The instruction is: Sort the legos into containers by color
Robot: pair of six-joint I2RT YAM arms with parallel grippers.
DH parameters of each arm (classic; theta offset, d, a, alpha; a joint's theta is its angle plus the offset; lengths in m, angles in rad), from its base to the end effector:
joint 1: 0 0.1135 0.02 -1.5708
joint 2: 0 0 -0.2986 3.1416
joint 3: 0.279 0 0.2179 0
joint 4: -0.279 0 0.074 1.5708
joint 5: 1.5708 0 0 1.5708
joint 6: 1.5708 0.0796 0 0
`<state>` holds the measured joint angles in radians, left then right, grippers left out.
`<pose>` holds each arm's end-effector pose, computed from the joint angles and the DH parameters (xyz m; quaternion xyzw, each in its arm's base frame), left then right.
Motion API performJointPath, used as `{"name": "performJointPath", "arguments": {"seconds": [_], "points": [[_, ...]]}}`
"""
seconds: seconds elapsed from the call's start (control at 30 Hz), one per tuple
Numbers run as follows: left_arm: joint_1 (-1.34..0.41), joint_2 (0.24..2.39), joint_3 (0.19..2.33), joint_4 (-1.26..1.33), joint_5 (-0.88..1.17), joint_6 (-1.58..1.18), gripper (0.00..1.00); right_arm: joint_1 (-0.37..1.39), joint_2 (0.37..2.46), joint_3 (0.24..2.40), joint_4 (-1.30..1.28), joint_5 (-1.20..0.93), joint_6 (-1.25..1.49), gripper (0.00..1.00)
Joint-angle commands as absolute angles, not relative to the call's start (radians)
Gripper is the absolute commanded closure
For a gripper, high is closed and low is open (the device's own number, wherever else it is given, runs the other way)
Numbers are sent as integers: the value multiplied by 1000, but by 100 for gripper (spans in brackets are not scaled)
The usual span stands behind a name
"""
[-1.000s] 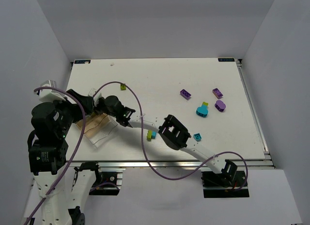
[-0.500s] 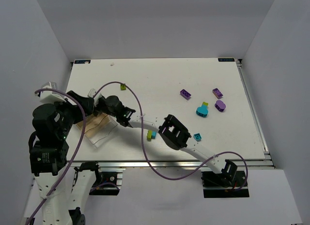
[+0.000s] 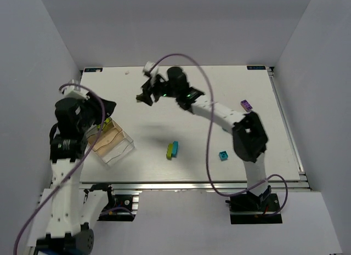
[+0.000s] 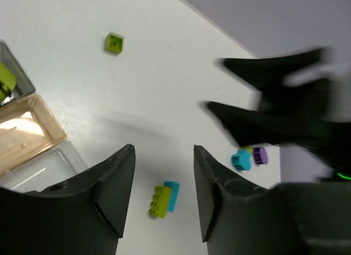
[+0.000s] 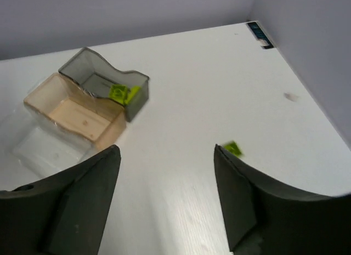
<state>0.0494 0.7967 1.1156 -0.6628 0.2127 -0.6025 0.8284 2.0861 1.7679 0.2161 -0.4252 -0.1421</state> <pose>0.1349 -0.0102 0.3985 -0.2024 0.7898 -0.2398 0.5270 0.3345 0.4132 0.3499 -0.4635 0.5758 0.3679 0.5641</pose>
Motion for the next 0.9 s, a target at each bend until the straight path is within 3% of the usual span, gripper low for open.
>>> {"name": "performJointPath", "arguments": {"seconds": [0.0, 0.07, 0.17, 0.33, 0.43, 0.47, 0.5, 0.53, 0.57, 0.63, 0.67, 0.87], "points": [[51, 931, 1040, -600, 261, -658, 42, 741, 1900, 1631, 33, -631, -198, 22], [29, 1024, 1003, -540, 252, -670, 34, 669, 1832, 1518, -49, -686, -265, 11], [-79, 1204, 1077, -548, 158, -634, 27, 588, 1734, 1438, -150, -677, -304, 11], [-172, 1506, 1296, -623, 20, -508, 24, 485, 1600, 1339, -212, -643, -301, 15], [-173, 1669, 1414, -635, -60, -438, 22, 445, 1522, 1253, -196, -655, -301, 36], [-175, 1708, 1472, -641, -87, -420, 22, 434, 1510, 1237, -198, -681, -292, 55], [-175, 1785, 1498, -640, -98, -407, 22, 422, 1487, 1224, -199, -692, -284, 67], [-175, 1824, 1526, -640, -110, -381, 22, 401, 1476, 1197, -199, -701, -278, 78], [-175, 1859, 1555, -644, -121, -368, 22, 390, 1467, 1184, -199, -707, -273, 82], [-176, 1960, 1643, -647, -166, -342, 22, 364, 1445, 1163, -206, -710, -270, 72], [-178, 1989, 1670, -646, -173, -333, 22, 356, 1439, 1158, -210, -703, -270, 60], [-178, 2164, 1824, -632, -163, -313, 22, 318, 1404, 1118, -216, -703, -270, 51]]}}
